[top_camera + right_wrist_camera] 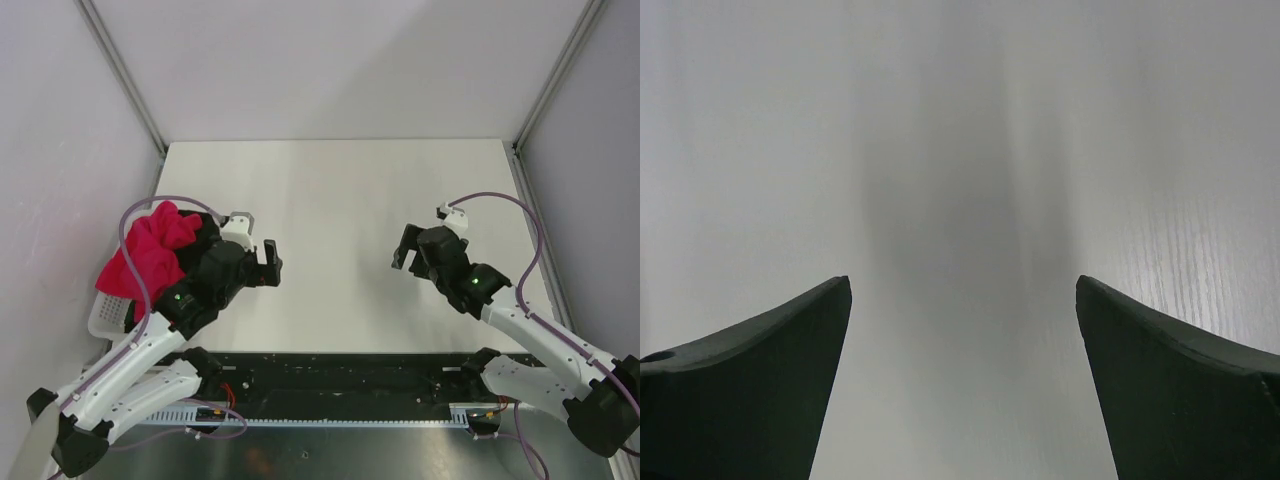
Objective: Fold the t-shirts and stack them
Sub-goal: Grab crumpled tshirt from bin with the left arm, then move the tshirt to the center of the board, then flatten out the tshirt
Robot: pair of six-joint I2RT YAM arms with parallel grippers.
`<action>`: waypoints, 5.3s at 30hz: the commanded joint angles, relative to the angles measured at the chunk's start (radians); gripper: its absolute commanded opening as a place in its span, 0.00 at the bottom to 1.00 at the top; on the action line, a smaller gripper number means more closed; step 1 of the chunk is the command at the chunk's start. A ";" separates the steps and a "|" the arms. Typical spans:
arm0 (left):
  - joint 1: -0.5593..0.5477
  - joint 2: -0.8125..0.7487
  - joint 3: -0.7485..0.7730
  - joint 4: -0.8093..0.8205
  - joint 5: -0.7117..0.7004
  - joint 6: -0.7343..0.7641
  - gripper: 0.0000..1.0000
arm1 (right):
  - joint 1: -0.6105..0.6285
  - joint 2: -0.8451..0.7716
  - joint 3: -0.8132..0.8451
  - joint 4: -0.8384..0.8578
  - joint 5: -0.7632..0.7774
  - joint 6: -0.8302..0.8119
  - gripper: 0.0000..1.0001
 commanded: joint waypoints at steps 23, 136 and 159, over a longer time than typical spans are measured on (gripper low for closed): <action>0.383 0.315 0.464 -0.109 -0.327 -0.057 0.98 | 0.002 -0.059 0.041 -0.022 -0.033 0.007 0.99; 0.163 0.200 0.104 -0.017 0.159 -0.286 0.83 | 0.499 0.796 0.459 -0.052 0.025 0.010 0.08; -0.244 0.754 0.247 0.305 0.294 -0.376 0.70 | -0.119 0.450 0.880 -0.242 0.111 -0.150 0.00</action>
